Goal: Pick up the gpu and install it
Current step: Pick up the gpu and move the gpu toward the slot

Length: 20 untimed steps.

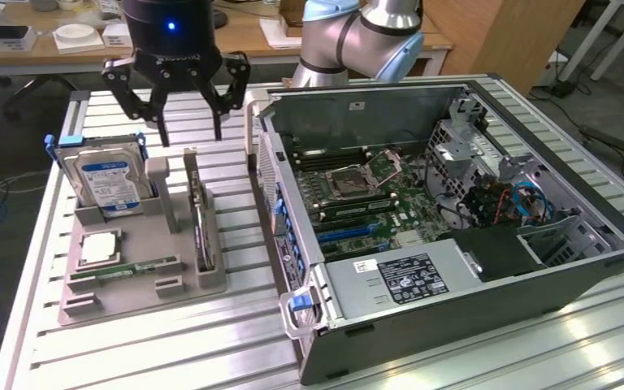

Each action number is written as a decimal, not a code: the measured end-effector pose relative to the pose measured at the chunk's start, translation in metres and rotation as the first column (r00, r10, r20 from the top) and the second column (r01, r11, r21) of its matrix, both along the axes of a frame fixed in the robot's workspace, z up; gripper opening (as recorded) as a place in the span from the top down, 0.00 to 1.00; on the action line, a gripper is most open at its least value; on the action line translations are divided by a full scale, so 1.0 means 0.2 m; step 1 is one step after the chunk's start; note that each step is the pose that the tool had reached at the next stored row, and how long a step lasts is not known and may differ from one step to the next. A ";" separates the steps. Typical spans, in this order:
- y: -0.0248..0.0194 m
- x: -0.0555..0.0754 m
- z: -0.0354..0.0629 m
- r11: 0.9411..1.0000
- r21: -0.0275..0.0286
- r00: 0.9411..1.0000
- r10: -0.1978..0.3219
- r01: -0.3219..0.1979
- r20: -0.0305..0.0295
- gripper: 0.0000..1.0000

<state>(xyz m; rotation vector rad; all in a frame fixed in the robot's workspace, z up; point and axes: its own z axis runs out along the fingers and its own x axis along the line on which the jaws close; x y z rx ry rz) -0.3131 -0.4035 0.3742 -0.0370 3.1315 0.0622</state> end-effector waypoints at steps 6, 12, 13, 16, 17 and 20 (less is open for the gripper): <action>-0.026 0.00 -0.054 1.000 0.000 1.000 -0.001 0.001 0.000 0.35; -0.063 0.00 -0.099 1.000 0.000 1.000 -0.001 0.001 0.000 0.35; -0.063 0.00 -0.107 1.000 0.000 1.000 -0.001 0.001 0.000 0.35; -0.067 0.00 -0.135 1.000 0.000 1.000 -0.001 0.001 0.000 0.35; -0.071 0.00 -0.144 1.000 0.000 1.000 -0.001 0.001 0.000 0.35; -0.083 0.00 -0.170 1.000 0.000 1.000 -0.001 0.001 0.000 0.35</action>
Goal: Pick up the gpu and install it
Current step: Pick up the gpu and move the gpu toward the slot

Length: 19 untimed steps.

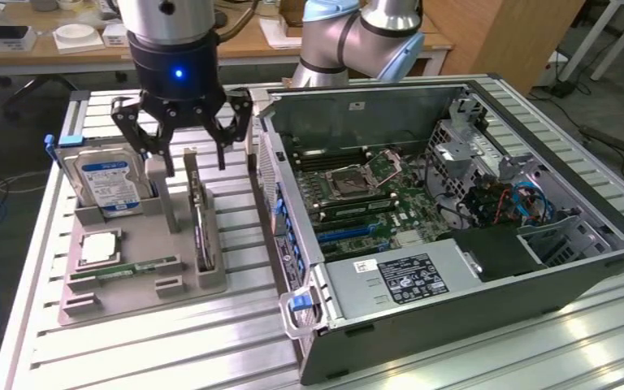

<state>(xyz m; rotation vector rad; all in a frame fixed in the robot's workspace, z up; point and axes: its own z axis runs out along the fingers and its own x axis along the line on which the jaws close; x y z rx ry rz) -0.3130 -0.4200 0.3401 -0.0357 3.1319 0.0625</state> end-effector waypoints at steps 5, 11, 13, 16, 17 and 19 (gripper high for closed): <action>-0.040 0.00 -0.029 1.000 0.000 1.000 0.000 0.000 0.000 0.35; -0.042 0.00 -0.081 1.000 0.000 1.000 0.000 0.000 0.000 0.35; -0.042 0.00 -0.099 1.000 0.000 1.000 0.000 0.000 0.000 0.35; -0.042 0.00 -0.126 1.000 0.000 1.000 0.000 0.000 0.000 0.35; -0.042 0.00 -0.135 1.000 0.000 1.000 0.000 0.000 0.000 0.35; -0.042 0.00 -0.154 1.000 0.000 1.000 0.000 0.000 0.000 0.35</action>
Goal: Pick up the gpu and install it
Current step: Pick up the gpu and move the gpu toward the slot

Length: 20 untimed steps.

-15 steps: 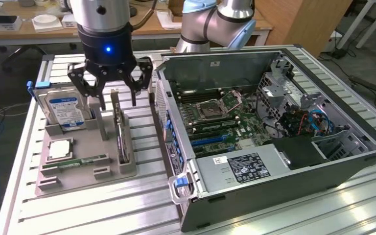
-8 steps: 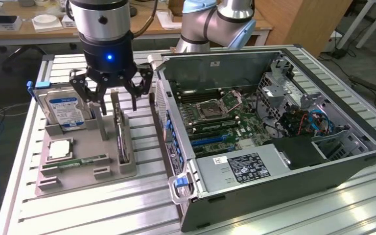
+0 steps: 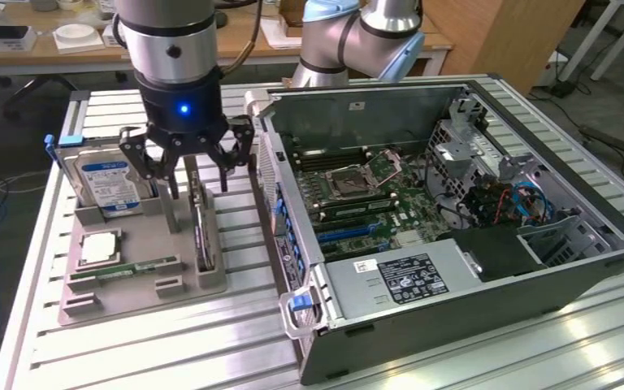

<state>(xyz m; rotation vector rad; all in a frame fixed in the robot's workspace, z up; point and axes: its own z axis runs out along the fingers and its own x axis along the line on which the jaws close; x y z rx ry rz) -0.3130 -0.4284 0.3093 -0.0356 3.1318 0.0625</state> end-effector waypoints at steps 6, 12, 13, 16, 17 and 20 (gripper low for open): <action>0.000 0.00 -0.048 1.000 0.000 1.000 0.000 0.000 0.004 0.35; 0.000 0.00 -0.080 1.000 0.000 1.000 -0.004 0.004 0.009 0.35; 0.000 0.00 -0.083 1.000 0.000 1.000 -0.006 0.006 0.010 0.35; 0.000 0.00 -0.090 1.000 0.000 1.000 -0.008 0.008 0.012 0.35; 0.000 0.00 -0.092 1.000 0.000 1.000 -0.009 0.009 0.013 0.35; 0.000 0.00 -0.102 1.000 0.000 1.000 -0.010 0.010 0.017 0.35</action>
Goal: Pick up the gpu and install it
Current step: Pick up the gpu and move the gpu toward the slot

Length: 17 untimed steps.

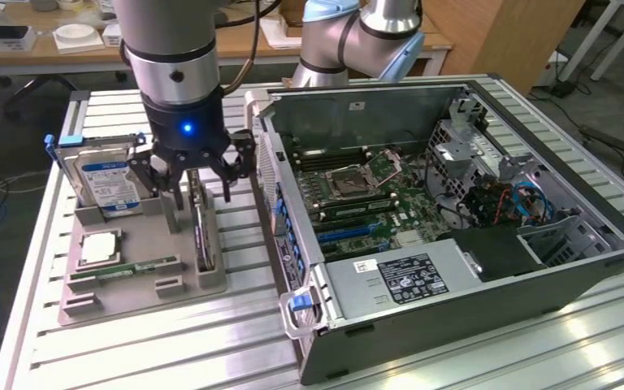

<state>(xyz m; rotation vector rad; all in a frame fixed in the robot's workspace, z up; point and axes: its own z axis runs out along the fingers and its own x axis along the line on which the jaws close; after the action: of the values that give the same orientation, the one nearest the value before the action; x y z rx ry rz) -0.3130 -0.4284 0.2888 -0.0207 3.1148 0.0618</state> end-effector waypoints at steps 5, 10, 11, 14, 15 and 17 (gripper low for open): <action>0.000 0.00 -0.012 1.000 0.000 1.000 -0.001 0.001 0.004 0.35; 0.000 0.00 -0.028 1.000 0.000 1.000 -0.001 0.001 0.015 0.35; 0.000 0.00 -0.035 1.000 0.000 1.000 -0.001 0.001 0.016 0.35; 0.000 -0.01 -0.057 1.000 0.000 1.000 -0.001 0.001 0.016 0.35; 0.000 -0.02 -0.063 1.000 0.000 1.000 -0.001 0.001 0.015 0.35; 0.001 -0.02 -0.077 1.000 0.000 1.000 -0.001 0.001 0.016 0.35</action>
<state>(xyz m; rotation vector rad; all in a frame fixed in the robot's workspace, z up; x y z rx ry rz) -0.3179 -0.4283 0.2734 -0.0201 3.0992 0.0613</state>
